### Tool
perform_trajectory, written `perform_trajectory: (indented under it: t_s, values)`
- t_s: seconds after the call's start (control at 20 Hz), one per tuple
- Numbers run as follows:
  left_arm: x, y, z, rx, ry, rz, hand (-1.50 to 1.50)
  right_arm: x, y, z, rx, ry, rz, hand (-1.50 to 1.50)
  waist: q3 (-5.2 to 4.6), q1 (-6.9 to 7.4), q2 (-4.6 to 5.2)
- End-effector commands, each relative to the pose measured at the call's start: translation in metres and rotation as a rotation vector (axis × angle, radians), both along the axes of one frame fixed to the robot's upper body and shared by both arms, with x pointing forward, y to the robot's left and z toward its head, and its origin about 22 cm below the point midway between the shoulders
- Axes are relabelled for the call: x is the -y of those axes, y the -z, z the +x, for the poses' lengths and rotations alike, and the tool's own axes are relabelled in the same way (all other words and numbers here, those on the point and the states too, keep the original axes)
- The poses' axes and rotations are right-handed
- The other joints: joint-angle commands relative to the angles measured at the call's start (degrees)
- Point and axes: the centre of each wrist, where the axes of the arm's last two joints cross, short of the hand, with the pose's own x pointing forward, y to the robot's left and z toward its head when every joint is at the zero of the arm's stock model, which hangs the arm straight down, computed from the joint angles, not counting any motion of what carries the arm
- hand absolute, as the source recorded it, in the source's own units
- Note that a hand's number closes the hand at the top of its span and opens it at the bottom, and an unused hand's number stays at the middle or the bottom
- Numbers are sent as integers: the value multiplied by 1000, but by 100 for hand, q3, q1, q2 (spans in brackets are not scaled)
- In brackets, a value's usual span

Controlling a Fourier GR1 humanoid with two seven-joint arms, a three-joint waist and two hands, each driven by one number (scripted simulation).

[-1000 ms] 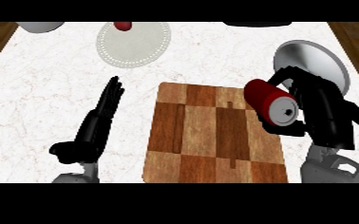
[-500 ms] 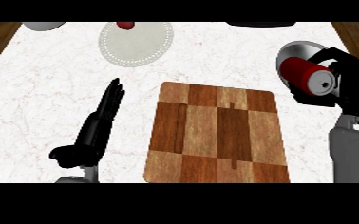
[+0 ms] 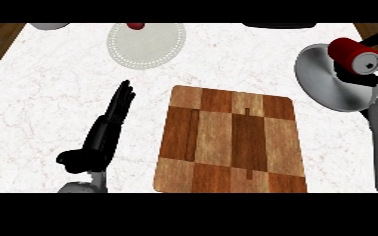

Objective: Pick the can from the cutting board and place it in the pan

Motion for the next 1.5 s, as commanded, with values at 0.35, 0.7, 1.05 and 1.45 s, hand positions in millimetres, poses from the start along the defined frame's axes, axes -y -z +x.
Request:
perform_trajectory:
  t_s: [0.35,0.7,1.05,1.45]
  values:
    - [14,-6,2,8,36,-1,0,61,3,24,-180,49,84,150,5,237,79]
    - [11,-12,11,19,55,0,0,37,23,37,-510,-172,175,-150,18,325,116]
    - [15,-12,8,26,31,3,0,45,27,32,-229,-210,270,-150,27,204,104]
    - [-3,-4,15,13,12,2,0,73,20,19,-74,-246,511,-150,9,61,44]
